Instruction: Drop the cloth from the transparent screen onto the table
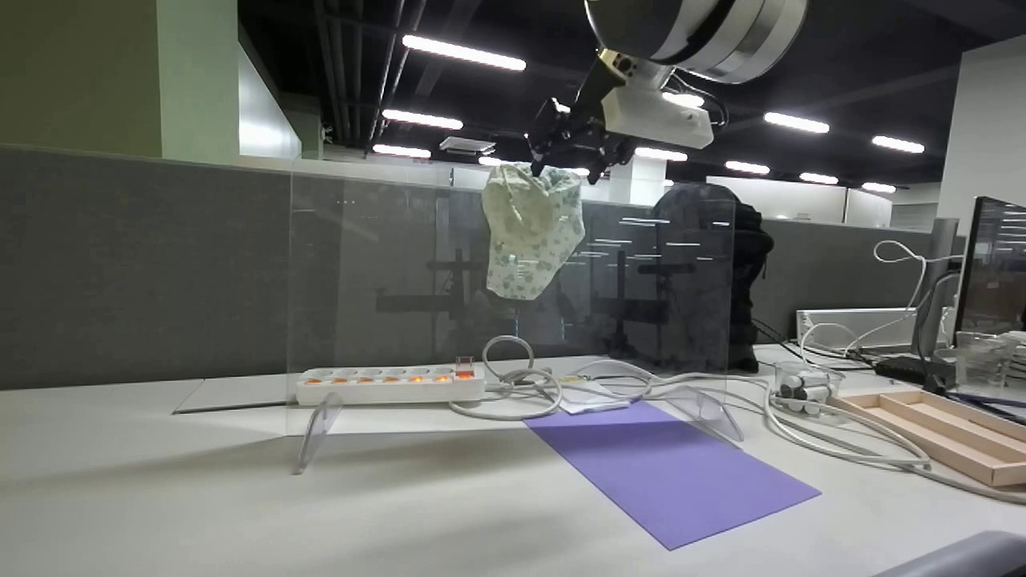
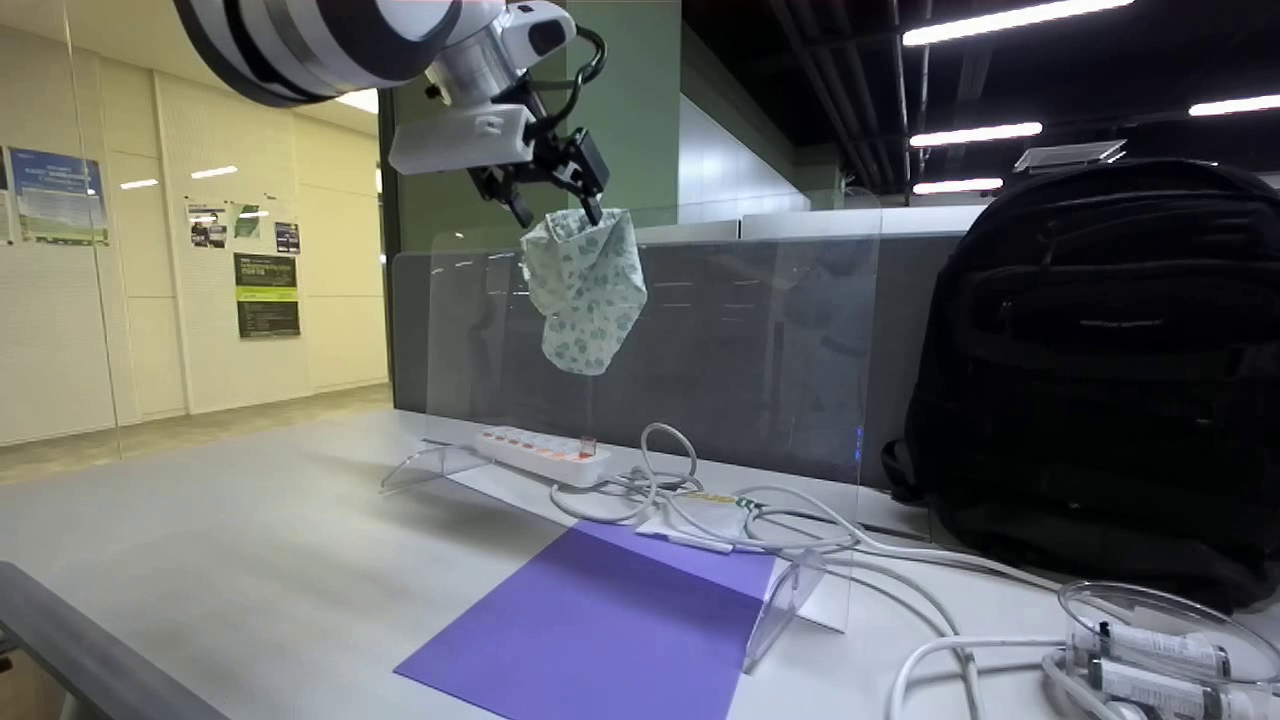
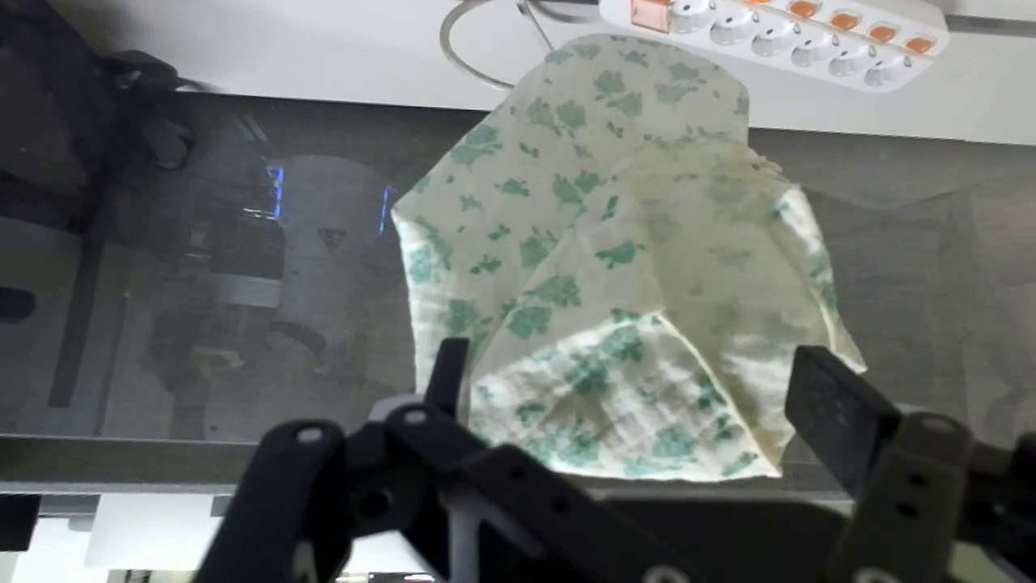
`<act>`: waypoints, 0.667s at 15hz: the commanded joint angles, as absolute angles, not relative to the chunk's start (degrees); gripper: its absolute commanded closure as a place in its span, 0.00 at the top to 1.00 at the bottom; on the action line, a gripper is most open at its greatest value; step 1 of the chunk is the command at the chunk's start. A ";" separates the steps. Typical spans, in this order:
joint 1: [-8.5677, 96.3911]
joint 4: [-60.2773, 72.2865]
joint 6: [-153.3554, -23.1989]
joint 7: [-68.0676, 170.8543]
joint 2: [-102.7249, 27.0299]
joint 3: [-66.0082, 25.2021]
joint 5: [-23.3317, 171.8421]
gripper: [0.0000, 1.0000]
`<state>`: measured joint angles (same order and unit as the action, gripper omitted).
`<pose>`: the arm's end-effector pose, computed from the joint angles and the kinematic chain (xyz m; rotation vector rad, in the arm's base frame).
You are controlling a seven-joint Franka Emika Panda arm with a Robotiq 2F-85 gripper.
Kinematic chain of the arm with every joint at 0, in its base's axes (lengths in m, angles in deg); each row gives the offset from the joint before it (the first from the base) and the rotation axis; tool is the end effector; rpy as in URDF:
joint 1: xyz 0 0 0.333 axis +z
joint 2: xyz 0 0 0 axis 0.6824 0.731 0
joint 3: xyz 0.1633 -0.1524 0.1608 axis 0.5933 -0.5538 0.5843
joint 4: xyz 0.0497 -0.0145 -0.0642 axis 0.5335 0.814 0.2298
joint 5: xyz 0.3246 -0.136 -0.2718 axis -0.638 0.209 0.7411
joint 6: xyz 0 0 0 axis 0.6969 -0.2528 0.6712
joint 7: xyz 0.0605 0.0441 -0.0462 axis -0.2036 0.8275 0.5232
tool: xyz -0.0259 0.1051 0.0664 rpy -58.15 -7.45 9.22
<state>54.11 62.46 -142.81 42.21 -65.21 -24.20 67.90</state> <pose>0.5357 0.0259 0.3370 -2.8056 -0.0911 -1.3388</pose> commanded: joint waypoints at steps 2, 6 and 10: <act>62.23 60.19 -143.95 42.34 -63.01 -31.48 68.82 1.00; 65.15 59.97 -144.54 42.34 -62.78 -35.85 68.83 0.73; 66.63 59.97 -144.80 42.33 -62.86 -39.97 68.73 0.45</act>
